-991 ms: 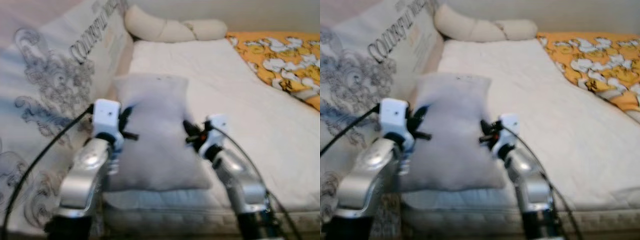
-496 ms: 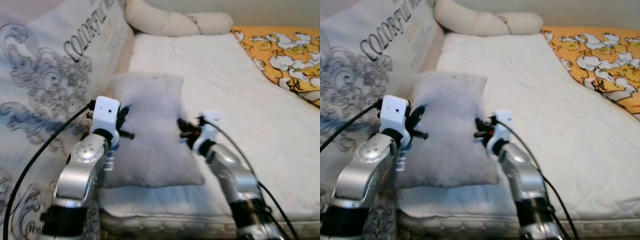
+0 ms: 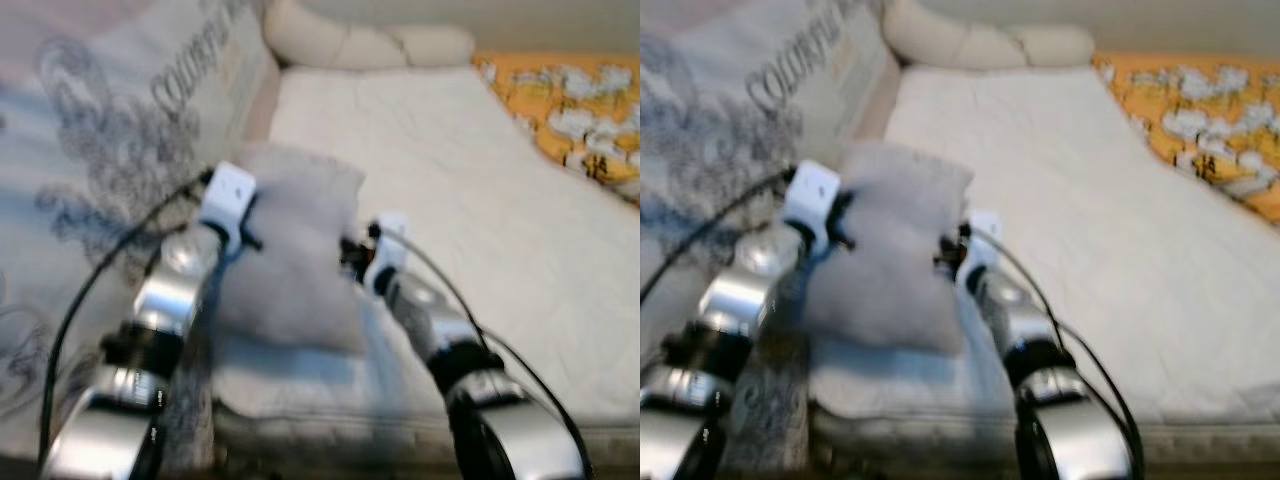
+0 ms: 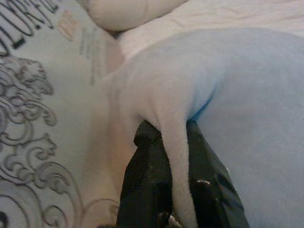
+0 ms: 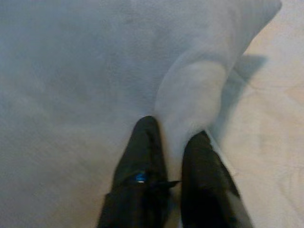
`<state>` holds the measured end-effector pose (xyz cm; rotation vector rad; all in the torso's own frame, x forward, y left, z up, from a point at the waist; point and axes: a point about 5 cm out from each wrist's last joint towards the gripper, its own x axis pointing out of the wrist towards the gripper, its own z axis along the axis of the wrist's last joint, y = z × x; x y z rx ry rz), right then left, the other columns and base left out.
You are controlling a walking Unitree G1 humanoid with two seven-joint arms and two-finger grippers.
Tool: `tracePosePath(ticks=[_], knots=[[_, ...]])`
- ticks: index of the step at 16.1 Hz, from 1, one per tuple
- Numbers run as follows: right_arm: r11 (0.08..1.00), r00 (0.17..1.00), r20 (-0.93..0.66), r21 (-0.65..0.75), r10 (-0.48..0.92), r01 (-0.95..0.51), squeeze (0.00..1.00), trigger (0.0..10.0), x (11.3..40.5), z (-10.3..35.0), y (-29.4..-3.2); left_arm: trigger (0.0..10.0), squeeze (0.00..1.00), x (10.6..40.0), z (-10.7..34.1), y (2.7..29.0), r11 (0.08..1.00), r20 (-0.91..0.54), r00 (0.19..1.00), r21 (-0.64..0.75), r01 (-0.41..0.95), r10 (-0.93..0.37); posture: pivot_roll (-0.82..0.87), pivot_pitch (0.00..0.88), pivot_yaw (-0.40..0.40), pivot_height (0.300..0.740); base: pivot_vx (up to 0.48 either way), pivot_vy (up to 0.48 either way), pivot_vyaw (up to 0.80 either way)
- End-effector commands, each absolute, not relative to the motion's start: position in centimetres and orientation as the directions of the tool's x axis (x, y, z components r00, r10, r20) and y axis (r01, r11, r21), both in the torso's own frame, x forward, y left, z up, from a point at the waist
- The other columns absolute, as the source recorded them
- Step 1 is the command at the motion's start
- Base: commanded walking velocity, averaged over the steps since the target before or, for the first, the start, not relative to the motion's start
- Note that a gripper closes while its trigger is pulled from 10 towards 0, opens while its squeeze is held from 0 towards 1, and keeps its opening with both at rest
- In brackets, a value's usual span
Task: Clean up the room
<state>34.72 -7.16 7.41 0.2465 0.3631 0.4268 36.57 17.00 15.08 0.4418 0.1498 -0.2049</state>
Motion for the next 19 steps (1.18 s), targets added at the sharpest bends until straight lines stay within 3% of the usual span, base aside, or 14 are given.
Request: tracePosePath(ticks=[1,4,8,9,10,12,14,19], knots=[[0.891,0.850,-0.309,0.302,0.427,-0.338,1.00,10.0,34.6,6.8,-7.6,10.0,0.00,37.1,16.3,18.7,0.887,-0.130,0.988,0.442,0.136,-0.086,-0.01,0.055,0.035,0.740,0.000,0.000,0.00],[0.880,0.857,-0.277,0.336,0.434,-0.336,1.00,10.0,34.2,6.3,-8.3,10.0,0.00,36.2,14.0,19.5,0.877,-0.164,0.986,0.468,0.107,-0.034,-0.01,0.062,0.030,0.740,0.000,0.000,0.00],[0.818,0.857,-0.113,0.382,0.504,-0.431,1.00,10.0,32.9,6.2,-10.9,10.0,0.00,34.4,11.6,19.7,0.852,-0.136,0.990,0.522,0.053,0.022,-0.02,0.063,0.019,0.740,0.000,0.000,0.00],[0.811,0.854,-0.099,0.385,0.510,-0.440,1.00,10.0,32.7,6.3,-11.1,10.0,0.05,34.2,11.5,19.7,0.849,-0.131,0.991,0.525,0.055,0.017,-0.02,0.063,0.019,0.740,0.000,0.000,0.00],[0.786,0.841,-0.054,0.392,0.539,-0.478,1.00,10.0,31.9,6.6,-11.5,10.0,1.00,33.9,12.0,19.5,0.836,-0.065,0.998,0.547,0.041,-0.007,-0.03,0.061,0.011,0.740,0.000,0.000,0.00],[0.785,0.846,0.006,0.369,0.533,-0.497,1.00,10.0,30.4,7.3,-12.1,10.0,1.00,33.9,13.8,18.8,0.827,0.071,0.995,0.562,0.019,-0.071,-0.03,0.058,0.000,0.740,0.000,0.000,0.00],[0.788,0.865,0.062,0.382,0.499,-0.482,1.00,10.0,29.7,8.3,-12.6,10.0,1.00,33.5,14.9,17.0,0.883,0.089,0.978,0.451,0.128,-0.187,-0.04,0.058,-0.002,0.740,0.000,0.000,0.00],[0.876,0.922,0.142,0.290,0.359,-0.386,1.00,10.0,28.5,11.8,-14.0,10.0,1.00,30.0,16.9,15.0,0.972,0.175,0.962,0.141,0.188,-0.212,-0.07,0.054,0.029,0.740,0.000,0.000,0.00]])
